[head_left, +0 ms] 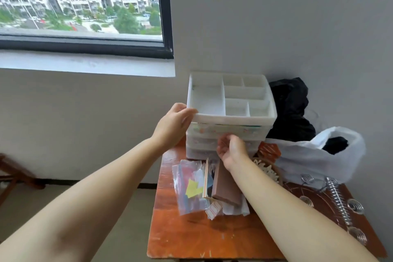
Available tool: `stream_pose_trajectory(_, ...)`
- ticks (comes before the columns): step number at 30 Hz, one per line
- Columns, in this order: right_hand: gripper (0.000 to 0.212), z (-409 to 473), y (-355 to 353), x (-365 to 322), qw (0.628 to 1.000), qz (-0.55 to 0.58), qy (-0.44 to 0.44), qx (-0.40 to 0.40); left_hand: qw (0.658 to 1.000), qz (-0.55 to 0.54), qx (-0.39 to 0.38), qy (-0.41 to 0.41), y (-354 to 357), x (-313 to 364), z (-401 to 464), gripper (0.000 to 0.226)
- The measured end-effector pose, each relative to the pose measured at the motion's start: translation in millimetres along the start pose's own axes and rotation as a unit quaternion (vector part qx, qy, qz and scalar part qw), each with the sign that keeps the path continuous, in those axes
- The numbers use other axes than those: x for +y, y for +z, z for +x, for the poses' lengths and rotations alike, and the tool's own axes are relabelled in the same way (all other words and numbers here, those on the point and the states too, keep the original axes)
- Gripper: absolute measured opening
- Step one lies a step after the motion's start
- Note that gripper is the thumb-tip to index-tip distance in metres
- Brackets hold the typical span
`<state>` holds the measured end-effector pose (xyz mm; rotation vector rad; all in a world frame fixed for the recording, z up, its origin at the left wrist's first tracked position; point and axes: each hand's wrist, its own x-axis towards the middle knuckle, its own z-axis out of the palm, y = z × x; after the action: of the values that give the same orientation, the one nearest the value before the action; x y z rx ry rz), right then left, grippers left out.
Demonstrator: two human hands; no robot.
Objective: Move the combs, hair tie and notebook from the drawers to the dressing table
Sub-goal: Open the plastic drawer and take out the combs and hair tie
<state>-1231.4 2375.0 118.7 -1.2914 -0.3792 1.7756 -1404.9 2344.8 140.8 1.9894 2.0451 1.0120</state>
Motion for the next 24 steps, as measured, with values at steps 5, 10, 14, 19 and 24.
stream_pose_trajectory(5, 0.018, -31, -18, 20, 0.999, -0.020, -0.034, 0.018, 1.000, -0.014, -0.025, 0.000, -8, 4, 2, 0.027)
stream_pose_trajectory(10, 0.023, -65, -39, 41, 0.996, -0.042, -0.073, 0.040, 0.998, -0.015, -0.058, -0.006, -13, 9, 4, 0.029)
stream_pose_trajectory(14, 0.024, -83, -49, 51, 0.995, -0.051, -0.065, 0.047, 0.997, -0.018, -0.069, -0.015, -14, 13, 3, 0.031)
stream_pose_trajectory(19, 0.018, -94, -47, 41, 0.997, -0.076, -0.012, 0.021, 0.993, 0.057, -0.090, -0.048, -16, 24, -5, 0.044)
stream_pose_trajectory(24, 0.018, -110, -57, -4, 0.905, -0.403, -0.023, -0.133, 0.981, 0.152, -0.048, 0.114, -14, 43, -26, 0.027)
